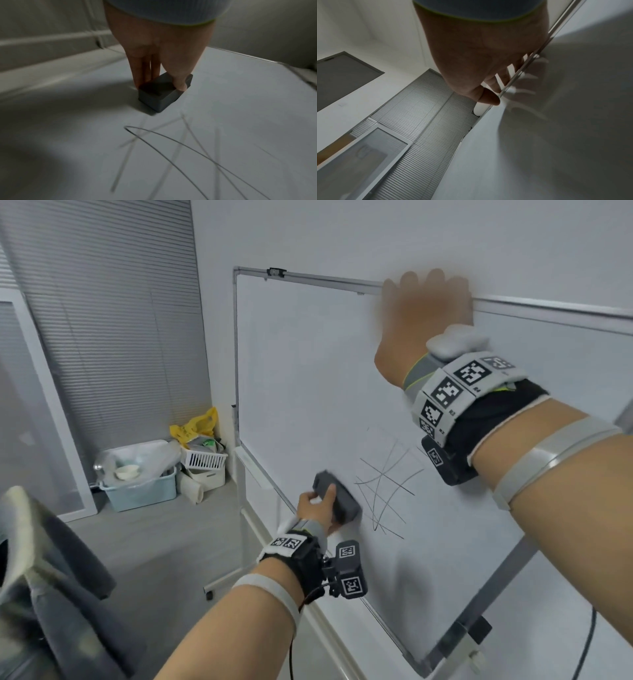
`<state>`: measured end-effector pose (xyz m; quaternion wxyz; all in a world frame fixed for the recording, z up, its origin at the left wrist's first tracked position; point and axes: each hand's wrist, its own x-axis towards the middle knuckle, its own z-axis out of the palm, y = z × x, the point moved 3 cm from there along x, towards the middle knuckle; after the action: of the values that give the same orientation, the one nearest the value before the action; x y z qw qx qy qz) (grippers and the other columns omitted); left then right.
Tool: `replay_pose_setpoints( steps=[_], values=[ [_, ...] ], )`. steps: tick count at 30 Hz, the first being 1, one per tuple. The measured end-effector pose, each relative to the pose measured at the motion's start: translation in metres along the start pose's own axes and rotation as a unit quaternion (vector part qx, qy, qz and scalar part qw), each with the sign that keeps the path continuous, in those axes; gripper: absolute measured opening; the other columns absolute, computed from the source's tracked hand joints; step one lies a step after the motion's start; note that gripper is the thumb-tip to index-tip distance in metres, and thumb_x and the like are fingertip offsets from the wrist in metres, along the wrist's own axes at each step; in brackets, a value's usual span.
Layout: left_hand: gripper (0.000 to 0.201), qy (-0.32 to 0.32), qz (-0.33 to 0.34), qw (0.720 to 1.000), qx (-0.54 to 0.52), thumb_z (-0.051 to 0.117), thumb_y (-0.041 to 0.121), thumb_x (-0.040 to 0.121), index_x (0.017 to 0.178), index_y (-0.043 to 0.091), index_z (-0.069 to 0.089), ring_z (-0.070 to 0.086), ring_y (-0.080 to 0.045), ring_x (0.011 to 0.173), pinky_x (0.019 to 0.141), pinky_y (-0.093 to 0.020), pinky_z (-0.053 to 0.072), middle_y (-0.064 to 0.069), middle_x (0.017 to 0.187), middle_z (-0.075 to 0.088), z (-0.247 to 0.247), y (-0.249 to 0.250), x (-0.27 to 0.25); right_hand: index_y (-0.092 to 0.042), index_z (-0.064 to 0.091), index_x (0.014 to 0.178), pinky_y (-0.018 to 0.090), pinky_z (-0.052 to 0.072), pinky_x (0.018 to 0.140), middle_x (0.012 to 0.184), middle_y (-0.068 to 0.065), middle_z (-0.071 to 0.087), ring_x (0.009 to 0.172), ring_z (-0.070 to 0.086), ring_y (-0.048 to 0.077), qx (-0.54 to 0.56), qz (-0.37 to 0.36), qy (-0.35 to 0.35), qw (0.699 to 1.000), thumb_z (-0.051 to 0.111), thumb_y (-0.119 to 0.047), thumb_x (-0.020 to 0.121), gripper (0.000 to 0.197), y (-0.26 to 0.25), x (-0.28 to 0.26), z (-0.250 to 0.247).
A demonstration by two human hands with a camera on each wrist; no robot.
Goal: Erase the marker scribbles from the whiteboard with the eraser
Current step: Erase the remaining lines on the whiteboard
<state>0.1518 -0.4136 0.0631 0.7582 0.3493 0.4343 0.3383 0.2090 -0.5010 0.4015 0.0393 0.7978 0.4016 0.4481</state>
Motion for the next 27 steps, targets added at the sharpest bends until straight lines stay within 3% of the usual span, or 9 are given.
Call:
replay_pose_setpoints(
  steps=[4,7,10,15,17,20,22,24,27],
  values=[
    [0.06,0.03,-0.028,0.998,0.044,0.075,0.04,0.083,0.128,0.01,0.052,0.068,-0.042,0.102,0.066,-0.053,0.063,-0.021,0.117,0.066,-0.008,-0.018,0.0,-0.012,0.035,0.147,0.043,0.031,0.096,0.128,0.01,0.046,0.114,0.042,0.033,-0.003,0.013,0.019,1.0,0.045,-0.027,0.082,0.067,0.014,-0.018,-0.004],
    [0.065,0.023,0.046,0.998,0.033,0.078,0.044,0.078,0.127,0.009,0.051,0.067,-0.041,0.103,0.069,-0.05,0.063,-0.019,0.114,0.065,0.013,0.024,-0.021,-0.009,0.036,0.145,0.043,0.032,0.094,0.126,0.011,0.046,0.113,0.043,0.033,0.003,0.033,0.021,0.999,0.046,-0.028,0.084,0.064,0.024,-0.026,-0.007],
    [0.058,-0.061,0.139,0.988,-0.005,0.08,0.035,0.082,0.124,0.011,0.047,0.07,-0.038,0.1,0.059,-0.038,0.063,-0.021,0.113,0.065,0.053,0.089,-0.074,-0.005,0.044,0.135,0.043,0.032,0.091,0.124,0.012,0.047,0.112,0.044,0.033,0.019,0.047,0.019,0.999,0.05,-0.027,0.086,0.054,0.035,-0.033,-0.013],
    [0.056,-0.133,0.273,0.952,0.04,0.084,0.039,0.075,0.113,0.016,0.049,0.075,-0.034,0.088,0.068,-0.049,0.064,-0.022,0.101,0.072,0.098,0.139,-0.134,-0.003,0.049,0.121,0.043,0.033,0.093,0.12,0.016,0.048,0.111,0.045,0.034,0.05,0.067,0.036,0.996,0.048,-0.017,0.086,0.037,0.05,-0.045,-0.018],
    [0.057,-0.104,0.25,0.962,0.032,0.085,0.042,0.071,0.111,0.019,0.05,0.074,-0.035,0.091,0.067,-0.05,0.064,-0.022,0.104,0.071,0.089,0.123,-0.119,-0.003,0.049,0.119,0.043,0.033,0.091,0.118,0.017,0.049,0.108,0.045,0.034,0.041,0.067,0.04,0.996,0.048,-0.018,0.085,0.037,0.053,-0.048,-0.017],
    [0.056,-0.046,0.14,0.989,0.026,0.084,0.037,0.075,0.115,0.018,0.051,0.071,-0.039,0.098,0.067,-0.05,0.064,-0.022,0.112,0.066,0.056,0.064,-0.075,-0.003,0.049,0.116,0.044,0.035,0.09,0.114,0.016,0.049,0.103,0.046,0.033,0.033,0.069,0.046,0.996,0.048,-0.018,0.082,0.037,0.058,-0.054,-0.015],
    [0.055,-0.032,0.04,0.998,0.025,0.08,0.033,0.083,0.124,0.011,0.05,0.072,-0.038,0.091,0.065,-0.048,0.064,-0.019,0.107,0.067,0.029,0.015,-0.052,-0.003,0.049,0.116,0.044,0.036,0.09,0.113,0.016,0.049,0.101,0.047,0.033,0.029,0.066,0.059,0.996,0.048,-0.017,0.081,0.038,0.06,-0.057,-0.013],
    [0.053,-0.024,-0.034,0.998,0.05,0.073,0.033,0.089,0.127,0.003,0.052,0.072,-0.033,0.078,0.051,-0.04,0.061,-0.017,0.098,0.07,0.006,-0.028,-0.037,-0.002,0.049,0.119,0.044,0.036,0.091,0.114,0.016,0.049,0.101,0.047,0.034,0.026,0.055,0.073,0.996,0.047,-0.016,0.08,0.041,0.059,-0.06,-0.012],
    [0.053,-0.005,-0.051,0.997,0.052,0.072,0.034,0.09,0.124,-0.002,0.054,0.072,-0.034,0.078,0.049,-0.038,0.06,-0.02,0.099,0.07,-0.009,-0.056,-0.029,-0.001,0.048,0.12,0.042,0.034,0.094,0.115,0.016,0.049,0.1,0.046,0.034,0.021,0.037,0.101,0.994,0.045,-0.015,0.079,0.043,0.056,-0.064,-0.014]
  ],
)
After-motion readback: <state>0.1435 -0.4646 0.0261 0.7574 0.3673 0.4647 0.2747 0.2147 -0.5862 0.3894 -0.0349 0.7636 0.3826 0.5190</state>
